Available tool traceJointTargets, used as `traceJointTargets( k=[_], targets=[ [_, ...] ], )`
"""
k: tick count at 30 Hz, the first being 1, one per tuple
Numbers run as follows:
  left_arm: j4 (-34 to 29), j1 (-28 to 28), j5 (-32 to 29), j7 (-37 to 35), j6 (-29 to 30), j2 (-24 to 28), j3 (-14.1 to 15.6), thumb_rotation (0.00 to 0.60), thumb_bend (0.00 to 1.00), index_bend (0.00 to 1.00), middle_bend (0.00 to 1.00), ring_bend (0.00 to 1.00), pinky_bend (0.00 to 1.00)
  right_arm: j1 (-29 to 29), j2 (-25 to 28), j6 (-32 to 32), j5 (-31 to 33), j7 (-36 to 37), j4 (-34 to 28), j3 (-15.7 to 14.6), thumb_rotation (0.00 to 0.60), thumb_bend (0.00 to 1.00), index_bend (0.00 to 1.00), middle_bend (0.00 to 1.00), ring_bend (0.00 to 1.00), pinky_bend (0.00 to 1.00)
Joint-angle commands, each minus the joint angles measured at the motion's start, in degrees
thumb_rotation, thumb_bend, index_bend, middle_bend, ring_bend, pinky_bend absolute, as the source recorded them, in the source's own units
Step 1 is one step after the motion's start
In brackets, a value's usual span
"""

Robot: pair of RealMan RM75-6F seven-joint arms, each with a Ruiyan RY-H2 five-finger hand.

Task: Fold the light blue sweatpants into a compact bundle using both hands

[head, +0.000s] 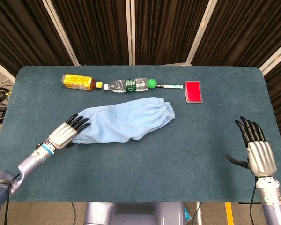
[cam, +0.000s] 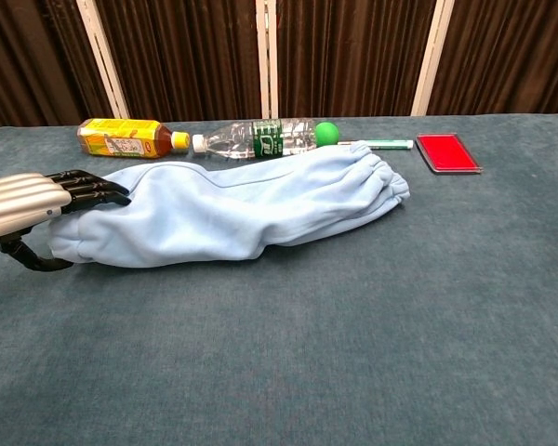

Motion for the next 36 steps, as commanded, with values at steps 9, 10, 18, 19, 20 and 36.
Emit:
traceJointTargets(
  k=[9,10,18,19,20,36],
  targets=[
    [-0.5,-0.6,-1.2,0.6,-1.2,-0.6,-0.2,0.600,0.55,0.08,0.00,0.00,0.00,-0.4,0.1,0.0,-0.5,0.2,-0.1,0.5,0.600,0.00,0.00,0.00,0.00,0.00],
    [-0.6,-0.7,-1.2,0.8,-1.4,-0.7,-0.2,0.600,0.59,0.09,0.00,0.00,0.00,-0.4,0.1,0.0,-0.6,0.3,-0.1,0.5,0.600,0.00,0.00,0.00,0.00,0.00],
    [-1.3,-1.0,-1.6,1.7,-1.2,-1.0,-0.3,0.600,0.65,0.34,0.09,0.10,0.16,-0.8,0.2,0.2,-1.0,0.5,-0.3,0.8,0.600,0.00,0.00,0.00,0.00,0.00],
    [-1.3,-1.1,-1.7,1.9,-1.2,-1.0,-0.3,0.600,0.65,0.38,0.12,0.13,0.20,-0.8,0.2,0.3,-1.1,0.6,-0.3,0.9,0.600,0.00,0.00,0.00,0.00,0.00],
    [-1.3,-1.1,-1.8,2.0,-1.4,-1.0,-0.3,0.600,0.65,0.40,0.15,0.16,0.23,-0.8,0.2,0.3,-1.2,0.6,-0.3,0.9,0.600,0.00,0.00,0.00,0.00,0.00],
    [-2.5,-1.0,-0.3,4.0,1.5,2.7,1.6,0.600,0.65,0.60,0.31,0.30,0.36,-1.2,0.2,0.2,-2.0,0.4,-0.5,1.2,0.600,0.00,0.00,0.00,0.00,0.00]
  ],
)
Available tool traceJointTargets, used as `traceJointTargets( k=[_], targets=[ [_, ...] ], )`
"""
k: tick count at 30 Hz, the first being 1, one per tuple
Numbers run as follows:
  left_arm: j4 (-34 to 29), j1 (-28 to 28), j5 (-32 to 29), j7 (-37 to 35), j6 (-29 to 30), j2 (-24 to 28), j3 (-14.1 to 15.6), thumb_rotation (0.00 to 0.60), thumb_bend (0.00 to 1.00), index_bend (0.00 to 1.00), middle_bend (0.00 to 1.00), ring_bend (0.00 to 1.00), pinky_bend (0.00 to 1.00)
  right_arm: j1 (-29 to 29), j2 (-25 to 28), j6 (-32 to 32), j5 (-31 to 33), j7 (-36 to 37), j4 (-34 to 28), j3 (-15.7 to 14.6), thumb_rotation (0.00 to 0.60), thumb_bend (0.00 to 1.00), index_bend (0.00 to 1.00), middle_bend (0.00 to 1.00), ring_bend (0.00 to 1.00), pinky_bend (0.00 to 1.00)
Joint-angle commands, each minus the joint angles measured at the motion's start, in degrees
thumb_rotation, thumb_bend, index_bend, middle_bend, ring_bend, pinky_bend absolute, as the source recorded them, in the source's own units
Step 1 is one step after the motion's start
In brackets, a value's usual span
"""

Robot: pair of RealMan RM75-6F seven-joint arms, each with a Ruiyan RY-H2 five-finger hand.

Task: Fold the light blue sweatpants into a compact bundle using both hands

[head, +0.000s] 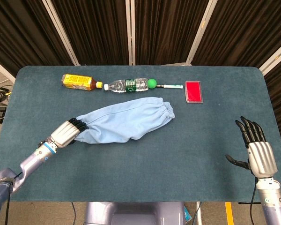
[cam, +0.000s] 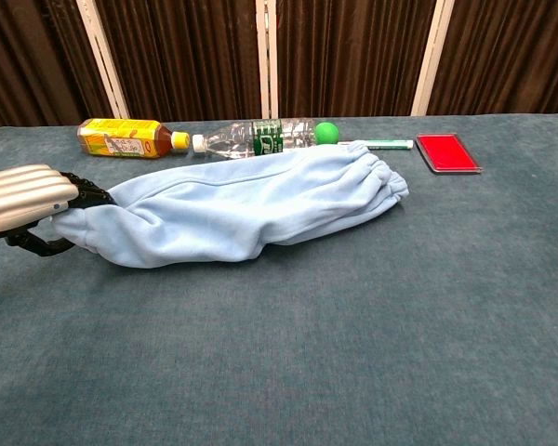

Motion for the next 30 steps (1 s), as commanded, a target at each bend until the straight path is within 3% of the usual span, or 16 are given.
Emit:
traceJointTargets(
  k=[1,11,30],
  targets=[
    [-0.8,0.4,0.9,0.6,0.8,2.0,1.2,0.600,0.65,0.60,0.31,0.30,0.36,-0.1,0.0,0.0,0.0,0.0,0.0,0.0,0.600,0.00,0.00,0.00,0.00,0.00],
    [-9.2,6.1,1.5,0.8,6.0,13.9,4.3,0.600,0.65,0.60,0.32,0.30,0.36,-0.3,0.1,0.1,-0.9,0.0,-0.8,-0.2,0.600,0.00,0.00,0.00,0.00,0.00],
    [-12.4,18.2,5.2,2.9,17.8,24.8,9.8,0.600,0.65,0.62,0.33,0.30,0.36,-1.7,1.6,2.2,-3.4,1.3,-2.6,-0.7,0.600,0.00,0.00,0.00,0.00,0.00]
  ],
)
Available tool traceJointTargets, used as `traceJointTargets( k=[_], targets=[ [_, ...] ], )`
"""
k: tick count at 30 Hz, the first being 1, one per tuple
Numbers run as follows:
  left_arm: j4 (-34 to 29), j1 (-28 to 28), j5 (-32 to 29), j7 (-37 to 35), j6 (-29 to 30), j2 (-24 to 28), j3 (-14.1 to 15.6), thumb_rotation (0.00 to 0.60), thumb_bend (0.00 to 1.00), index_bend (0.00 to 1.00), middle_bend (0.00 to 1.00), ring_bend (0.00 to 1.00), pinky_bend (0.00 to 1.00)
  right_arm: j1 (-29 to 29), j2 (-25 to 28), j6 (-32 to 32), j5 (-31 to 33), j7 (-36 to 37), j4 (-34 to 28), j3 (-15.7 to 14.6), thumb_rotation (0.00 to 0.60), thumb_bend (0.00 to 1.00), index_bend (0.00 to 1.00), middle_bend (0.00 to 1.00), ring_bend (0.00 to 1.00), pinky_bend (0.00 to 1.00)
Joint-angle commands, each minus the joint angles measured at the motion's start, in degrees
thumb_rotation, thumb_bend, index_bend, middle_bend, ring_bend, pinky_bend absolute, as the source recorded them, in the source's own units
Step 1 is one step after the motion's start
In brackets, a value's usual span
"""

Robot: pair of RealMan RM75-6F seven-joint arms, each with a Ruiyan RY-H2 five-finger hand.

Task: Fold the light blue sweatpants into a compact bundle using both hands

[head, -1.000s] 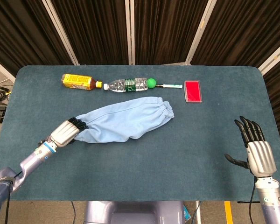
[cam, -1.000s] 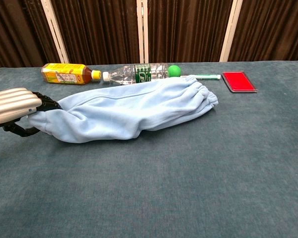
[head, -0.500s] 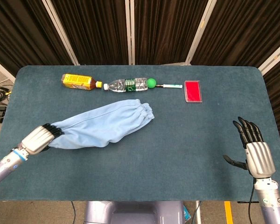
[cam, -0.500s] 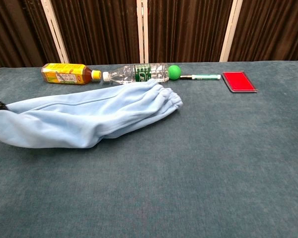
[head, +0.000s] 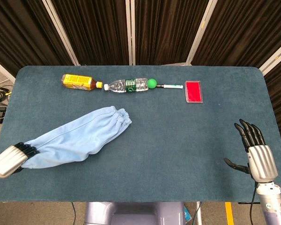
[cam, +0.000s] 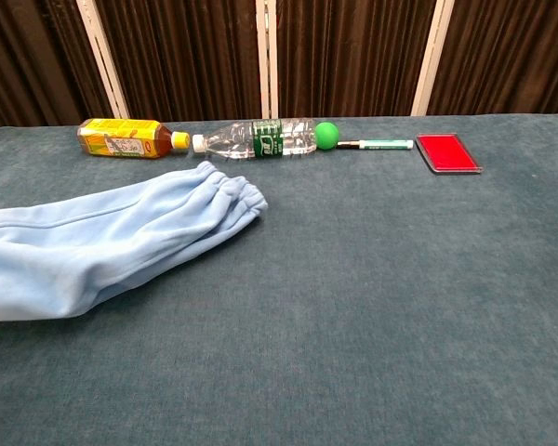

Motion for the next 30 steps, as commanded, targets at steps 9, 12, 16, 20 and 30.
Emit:
traceJointTargets(
  k=[9,12,16,20,30],
  targets=[
    [-8.6,-5.0,0.9,3.1,1.5,1.2,-4.7,0.600,0.65,0.64,0.35,0.32,0.37,-0.2,0.6,0.1,0.4,1.1,-0.1,0.5,0.600,0.00,0.00,0.00,0.00,0.00],
    [-13.9,-8.3,0.7,5.6,-0.6,1.7,-7.1,0.600,0.65,0.64,0.35,0.32,0.37,-0.1,0.6,-0.3,0.9,1.0,0.0,0.7,0.600,0.00,0.00,0.00,0.00,0.00],
    [-22.7,-14.8,-1.9,9.7,-8.2,1.5,-12.0,0.600,0.65,0.64,0.35,0.32,0.37,0.1,0.4,-1.0,2.0,1.1,0.5,1.1,0.600,0.00,0.00,0.00,0.00,0.00],
    [-25.8,-17.0,-3.9,11.8,-12.0,1.1,-14.1,0.600,0.65,0.64,0.35,0.32,0.37,0.1,0.4,-1.2,2.6,1.4,0.8,1.4,0.600,0.00,0.00,0.00,0.00,0.00],
    [-27.1,-22.7,-9.6,16.3,-22.7,-4.1,-19.2,0.600,0.65,0.64,0.35,0.32,0.37,0.6,0.1,-2.7,4.3,1.8,1.7,2.0,0.600,0.00,0.00,0.00,0.00,0.00]
  ],
)
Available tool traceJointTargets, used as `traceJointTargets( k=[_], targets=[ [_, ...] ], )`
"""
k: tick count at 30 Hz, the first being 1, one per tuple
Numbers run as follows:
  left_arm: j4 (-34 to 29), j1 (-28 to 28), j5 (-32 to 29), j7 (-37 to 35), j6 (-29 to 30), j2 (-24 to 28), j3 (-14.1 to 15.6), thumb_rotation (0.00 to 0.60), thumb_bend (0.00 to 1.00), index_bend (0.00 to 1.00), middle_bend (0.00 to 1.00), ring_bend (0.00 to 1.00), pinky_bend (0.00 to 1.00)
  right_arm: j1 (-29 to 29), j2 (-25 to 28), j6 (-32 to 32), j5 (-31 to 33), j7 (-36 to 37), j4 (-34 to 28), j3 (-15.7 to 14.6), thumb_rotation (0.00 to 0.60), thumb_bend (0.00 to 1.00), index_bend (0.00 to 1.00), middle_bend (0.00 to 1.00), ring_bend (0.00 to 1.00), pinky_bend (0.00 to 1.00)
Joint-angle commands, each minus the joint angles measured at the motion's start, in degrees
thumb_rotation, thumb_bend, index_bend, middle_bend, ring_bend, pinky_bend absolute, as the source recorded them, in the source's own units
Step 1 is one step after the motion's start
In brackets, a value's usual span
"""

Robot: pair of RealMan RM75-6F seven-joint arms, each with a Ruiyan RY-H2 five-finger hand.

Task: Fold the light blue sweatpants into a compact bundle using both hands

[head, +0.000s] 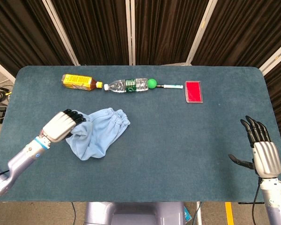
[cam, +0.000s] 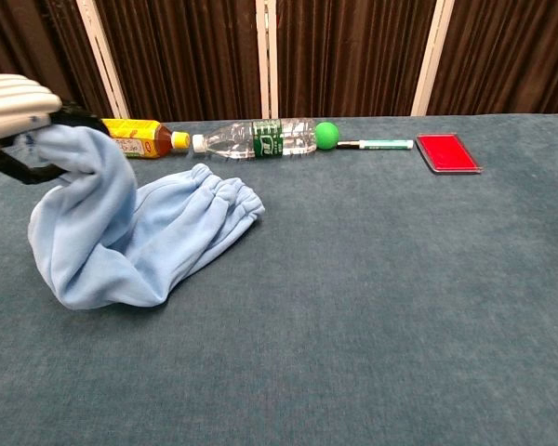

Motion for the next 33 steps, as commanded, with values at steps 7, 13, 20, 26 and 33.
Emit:
traceJointTargets(
  k=[7,13,20,26,33],
  targets=[
    [2.0,-3.6,-3.5,3.1,-6.0,-5.6,-2.6,0.600,0.59,0.26,0.10,0.15,0.28,0.2,-0.2,-0.7,1.1,0.3,0.6,0.4,0.600,0.00,0.00,0.00,0.00,0.00],
    [5.2,-4.2,-5.0,1.4,-1.9,-10.8,-6.2,0.600,0.42,0.00,0.00,0.00,0.00,0.3,-0.1,-0.9,1.3,0.5,0.7,0.6,0.600,0.00,0.00,0.00,0.00,0.00],
    [4.3,-4.7,-5.1,0.2,2.3,-11.4,-8.8,0.600,0.39,0.00,0.00,0.00,0.00,0.2,-0.1,-0.9,1.1,0.5,0.6,0.5,0.600,0.00,0.00,0.00,0.00,0.00],
    [-1.7,-5.0,-6.1,-0.7,3.3,-8.3,-10.6,0.600,0.40,0.00,0.00,0.00,0.03,0.1,0.1,-0.6,0.7,0.6,0.3,0.4,0.600,0.00,0.00,0.00,0.00,0.00],
    [-8.1,-2.6,-3.6,-1.1,2.9,-0.9,-6.4,0.600,0.54,0.24,0.08,0.15,0.28,-0.3,0.7,0.1,0.1,1.6,-0.4,0.3,0.600,0.00,0.00,0.00,0.00,0.00]
  ],
)
